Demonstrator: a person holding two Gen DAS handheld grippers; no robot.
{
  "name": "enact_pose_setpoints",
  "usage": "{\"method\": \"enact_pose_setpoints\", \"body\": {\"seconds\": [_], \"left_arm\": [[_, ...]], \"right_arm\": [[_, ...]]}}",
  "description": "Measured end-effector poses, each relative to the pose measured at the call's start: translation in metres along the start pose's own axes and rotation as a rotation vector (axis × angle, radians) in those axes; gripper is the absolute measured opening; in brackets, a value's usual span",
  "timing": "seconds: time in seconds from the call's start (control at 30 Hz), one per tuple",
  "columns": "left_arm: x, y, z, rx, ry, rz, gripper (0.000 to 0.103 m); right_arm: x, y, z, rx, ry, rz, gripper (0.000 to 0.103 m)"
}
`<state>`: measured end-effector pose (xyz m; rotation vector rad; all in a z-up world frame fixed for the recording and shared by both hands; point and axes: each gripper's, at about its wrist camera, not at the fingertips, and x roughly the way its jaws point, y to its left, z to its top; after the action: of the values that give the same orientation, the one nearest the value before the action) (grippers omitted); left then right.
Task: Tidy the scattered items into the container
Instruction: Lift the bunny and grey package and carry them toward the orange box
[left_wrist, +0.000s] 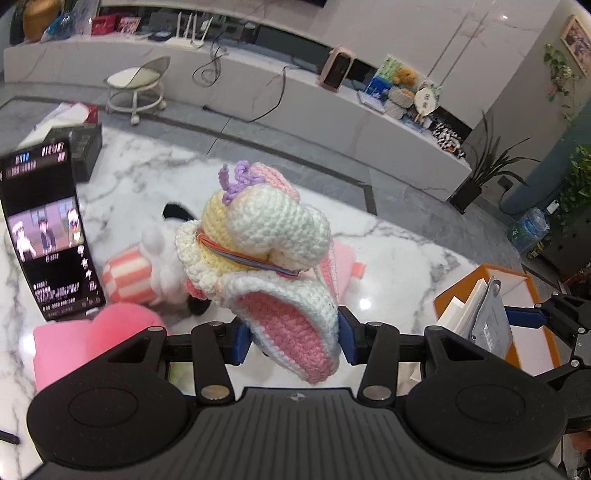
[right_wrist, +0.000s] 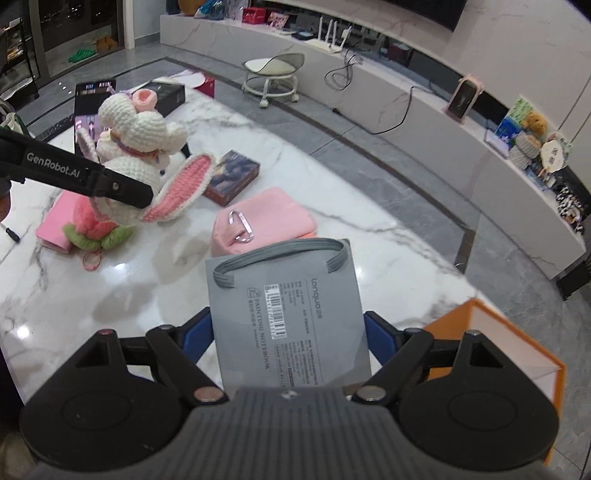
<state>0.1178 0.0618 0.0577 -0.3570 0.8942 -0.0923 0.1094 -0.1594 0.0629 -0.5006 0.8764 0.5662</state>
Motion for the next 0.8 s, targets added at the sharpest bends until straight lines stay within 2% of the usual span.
{"method": "enact_pose_setpoints", "body": {"seconds": [0.4, 0.8], "left_arm": [[-0.038, -0.074, 0.016, 0.113, -0.073, -0.064, 0.054], [-0.04, -0.14, 0.013, 0.216, -0.082, -0.109, 0.054]], "right_arm": [[-0.056, -0.027, -0.004, 0.017, -0.075, -0.067, 0.086], [-0.107, -0.069, -0.035, 0.074, -0.109, -0.149, 0.086]]}}
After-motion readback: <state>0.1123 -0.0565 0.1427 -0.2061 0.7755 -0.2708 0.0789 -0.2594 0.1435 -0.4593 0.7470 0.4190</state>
